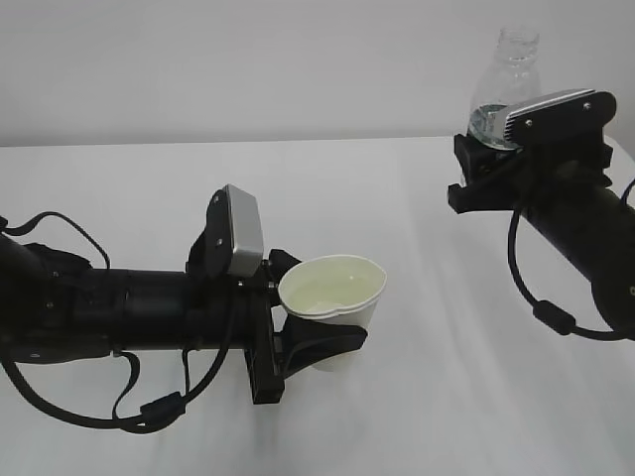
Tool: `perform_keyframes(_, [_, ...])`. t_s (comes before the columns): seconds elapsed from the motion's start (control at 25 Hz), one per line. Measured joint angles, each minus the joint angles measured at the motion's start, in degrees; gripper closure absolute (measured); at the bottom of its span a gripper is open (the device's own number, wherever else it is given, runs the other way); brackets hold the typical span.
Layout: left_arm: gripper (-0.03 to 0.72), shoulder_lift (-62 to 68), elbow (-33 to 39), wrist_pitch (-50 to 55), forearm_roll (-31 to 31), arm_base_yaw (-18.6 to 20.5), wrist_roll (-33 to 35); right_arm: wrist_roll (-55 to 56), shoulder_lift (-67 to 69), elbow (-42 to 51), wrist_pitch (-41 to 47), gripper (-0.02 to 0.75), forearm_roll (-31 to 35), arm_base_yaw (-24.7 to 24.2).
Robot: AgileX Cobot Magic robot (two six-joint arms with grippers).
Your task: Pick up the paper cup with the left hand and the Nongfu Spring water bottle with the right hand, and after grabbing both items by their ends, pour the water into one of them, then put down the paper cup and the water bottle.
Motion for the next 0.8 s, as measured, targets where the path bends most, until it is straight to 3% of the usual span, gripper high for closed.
perform_keyframes(0.8, [0.259, 0.0, 0.0, 0.0, 0.1, 0.0, 0.0, -1.2, 6.6, 0.6, -1.7, 0.27, 3.9, 0.0])
